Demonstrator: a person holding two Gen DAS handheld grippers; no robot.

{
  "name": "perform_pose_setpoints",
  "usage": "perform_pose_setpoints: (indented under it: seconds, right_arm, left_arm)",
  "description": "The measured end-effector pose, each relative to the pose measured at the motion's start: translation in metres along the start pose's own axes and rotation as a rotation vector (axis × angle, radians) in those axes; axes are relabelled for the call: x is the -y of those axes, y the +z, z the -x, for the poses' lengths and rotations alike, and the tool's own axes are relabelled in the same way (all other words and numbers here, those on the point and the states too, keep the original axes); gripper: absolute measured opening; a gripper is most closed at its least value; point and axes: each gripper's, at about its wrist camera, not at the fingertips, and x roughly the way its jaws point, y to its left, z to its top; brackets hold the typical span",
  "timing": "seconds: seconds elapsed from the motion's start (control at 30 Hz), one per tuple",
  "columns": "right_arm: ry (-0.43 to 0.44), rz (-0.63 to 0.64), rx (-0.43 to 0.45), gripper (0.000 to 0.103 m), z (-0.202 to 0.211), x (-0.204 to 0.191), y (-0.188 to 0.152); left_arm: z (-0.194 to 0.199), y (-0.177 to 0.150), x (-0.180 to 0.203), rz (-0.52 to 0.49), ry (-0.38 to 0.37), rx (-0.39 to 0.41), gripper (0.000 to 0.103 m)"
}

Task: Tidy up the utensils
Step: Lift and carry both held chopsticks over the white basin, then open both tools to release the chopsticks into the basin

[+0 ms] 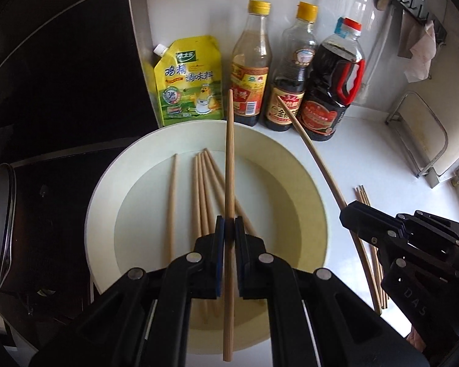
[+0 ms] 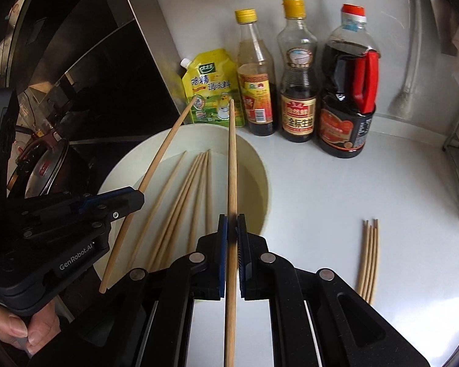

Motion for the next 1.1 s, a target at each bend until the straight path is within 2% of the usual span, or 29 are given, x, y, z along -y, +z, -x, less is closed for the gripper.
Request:
perform_pose_setpoints:
  seconds: [0.23, 0.63, 0.83, 0.93, 1.1]
  right_arm:
    - [0.008, 0.020, -0.069, 0.006, -0.036, -0.025, 0.009]
    - [-0.005, 0.021, -0.168, 0.006, -0.089, -0.036, 0.014]
    - [-0.014, 0.024, -0.190, 0.006, -0.095, -0.036, 0.012]
    - [-0.025, 0.021, -0.171, 0.012, -0.091, -0.035, 0.012]
    - [-0.036, 0.029, -0.147, 0.012, -0.082, -0.035, 0.012]
  left_arm:
    - [-0.026, 0.001, -0.030, 0.026, 0.015, -0.048, 0.008]
    - [-0.060, -0.003, -0.053, 0.055, 0.015, -0.097, 0.008]
    - [-0.067, -0.007, -0.060, 0.087, 0.018, -0.123, 0.008]
    - [-0.066, -0.009, -0.062, 0.095, 0.023, -0.123, 0.012]
    - [-0.061, -0.010, -0.062, 0.100, 0.028, -0.115, 0.022]
